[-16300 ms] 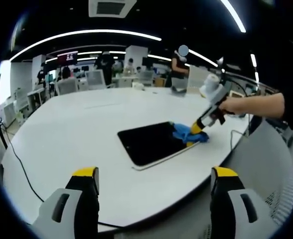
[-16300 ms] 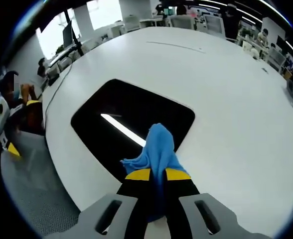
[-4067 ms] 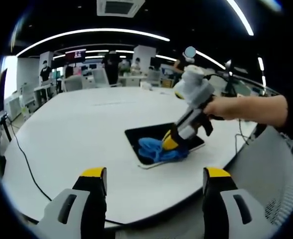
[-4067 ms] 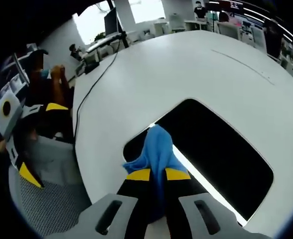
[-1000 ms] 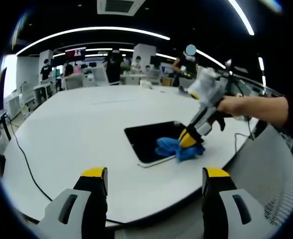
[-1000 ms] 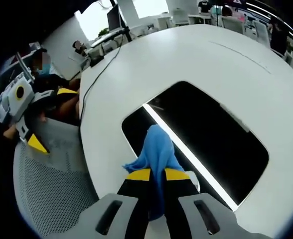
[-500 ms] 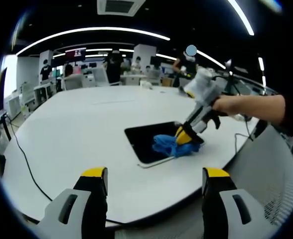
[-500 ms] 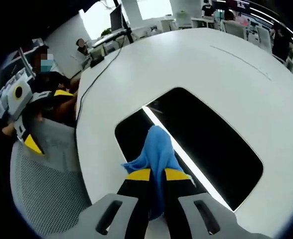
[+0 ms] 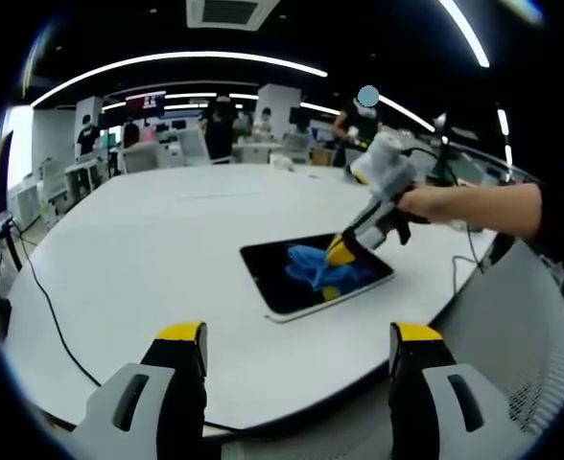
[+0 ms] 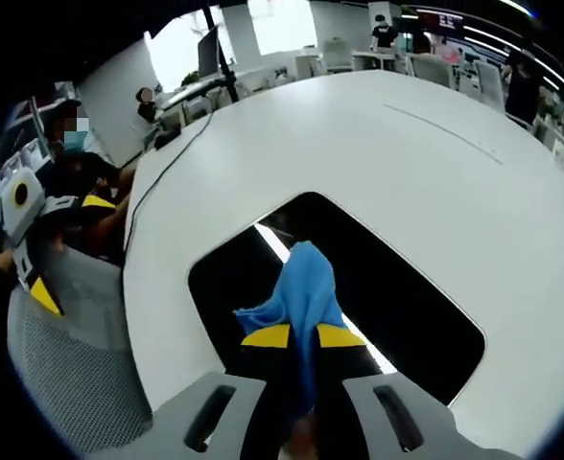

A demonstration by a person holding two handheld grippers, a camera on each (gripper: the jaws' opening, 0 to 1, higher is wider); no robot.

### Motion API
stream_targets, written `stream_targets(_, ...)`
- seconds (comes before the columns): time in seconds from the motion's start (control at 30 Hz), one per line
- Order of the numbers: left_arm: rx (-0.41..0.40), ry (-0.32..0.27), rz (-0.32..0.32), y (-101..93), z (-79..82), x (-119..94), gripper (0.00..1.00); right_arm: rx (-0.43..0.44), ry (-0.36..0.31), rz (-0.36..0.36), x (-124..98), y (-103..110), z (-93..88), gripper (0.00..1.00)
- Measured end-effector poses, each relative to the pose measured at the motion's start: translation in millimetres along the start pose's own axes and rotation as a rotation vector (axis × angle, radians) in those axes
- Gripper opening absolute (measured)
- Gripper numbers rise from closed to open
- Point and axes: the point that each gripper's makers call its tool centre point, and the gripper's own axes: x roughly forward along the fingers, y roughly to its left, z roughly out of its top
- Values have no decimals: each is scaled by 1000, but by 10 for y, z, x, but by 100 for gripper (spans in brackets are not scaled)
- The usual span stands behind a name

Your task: Wipe the mirror surface with the cleaning cloth until all visible marks leave the cleaned area.

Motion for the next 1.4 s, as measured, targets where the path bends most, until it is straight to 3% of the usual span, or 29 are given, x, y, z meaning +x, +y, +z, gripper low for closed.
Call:
stream_targets(0.7, -1, 14, 9, 16, -19, 3, 78, -8, -64, -118, 73, -297, 155, 3)
stream_targets(0.97, -1, 17, 9, 18, -23, 8, 79, 53, -96, -144, 91, -443, 212, 3)
stream_targets(1.4, -4, 18, 10, 17, -26, 8, 78, 49, -107, -200, 133, -633, 304, 3)
